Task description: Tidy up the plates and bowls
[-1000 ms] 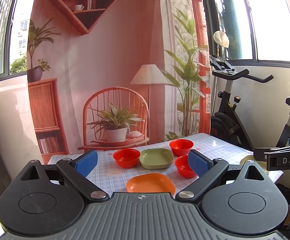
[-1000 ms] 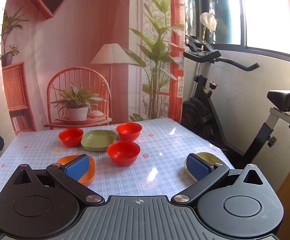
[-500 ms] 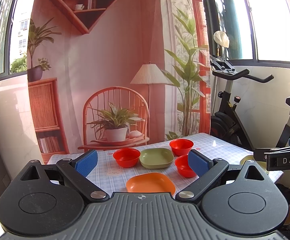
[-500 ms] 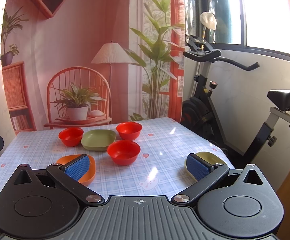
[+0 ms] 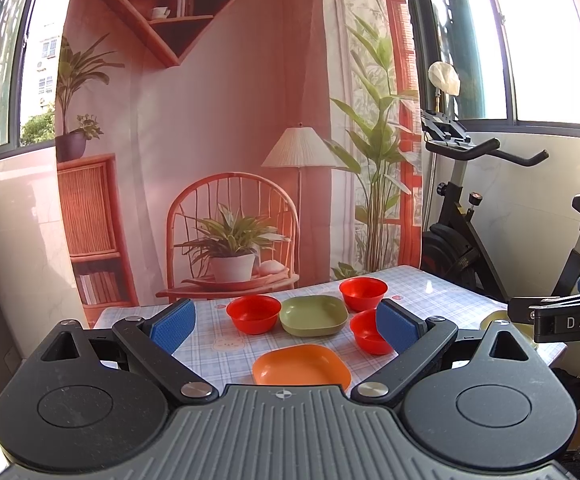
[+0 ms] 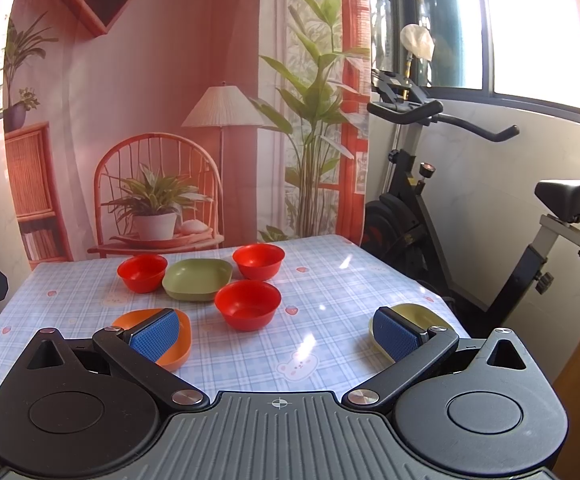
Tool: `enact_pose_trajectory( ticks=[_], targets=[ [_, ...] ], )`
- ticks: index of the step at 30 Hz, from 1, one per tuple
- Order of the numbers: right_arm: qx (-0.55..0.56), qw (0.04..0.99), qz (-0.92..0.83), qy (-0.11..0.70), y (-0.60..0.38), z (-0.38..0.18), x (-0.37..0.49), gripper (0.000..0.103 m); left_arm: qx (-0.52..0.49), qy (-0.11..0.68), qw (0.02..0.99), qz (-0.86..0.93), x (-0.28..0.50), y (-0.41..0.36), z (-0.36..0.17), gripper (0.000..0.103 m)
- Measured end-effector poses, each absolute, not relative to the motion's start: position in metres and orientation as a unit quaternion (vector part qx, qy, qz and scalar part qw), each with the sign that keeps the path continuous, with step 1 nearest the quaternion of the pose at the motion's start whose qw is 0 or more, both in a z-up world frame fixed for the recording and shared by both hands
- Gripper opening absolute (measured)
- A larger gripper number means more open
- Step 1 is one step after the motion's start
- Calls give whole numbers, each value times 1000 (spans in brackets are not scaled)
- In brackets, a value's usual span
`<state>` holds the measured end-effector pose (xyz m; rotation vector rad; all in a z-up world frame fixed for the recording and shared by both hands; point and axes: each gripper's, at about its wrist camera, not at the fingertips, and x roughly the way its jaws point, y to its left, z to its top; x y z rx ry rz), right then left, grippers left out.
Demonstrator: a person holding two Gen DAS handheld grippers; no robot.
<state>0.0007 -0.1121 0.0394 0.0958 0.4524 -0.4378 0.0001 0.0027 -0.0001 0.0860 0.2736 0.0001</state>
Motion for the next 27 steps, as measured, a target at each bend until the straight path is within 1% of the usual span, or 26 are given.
enact_pose_trajectory(
  ticks=[16, 23, 27],
  targets=[
    [47, 950, -215, 222, -112, 39, 1, 103, 38, 132, 990, 2, -4, 4, 0, 98],
    [55, 950, -211, 224, -114, 40, 1, 103, 29, 150, 988, 11, 5, 8, 2, 100],
    [65, 952, -203, 221, -123, 43, 9, 103, 29, 142, 989, 30, 15, 12, 9, 100]
  ],
)
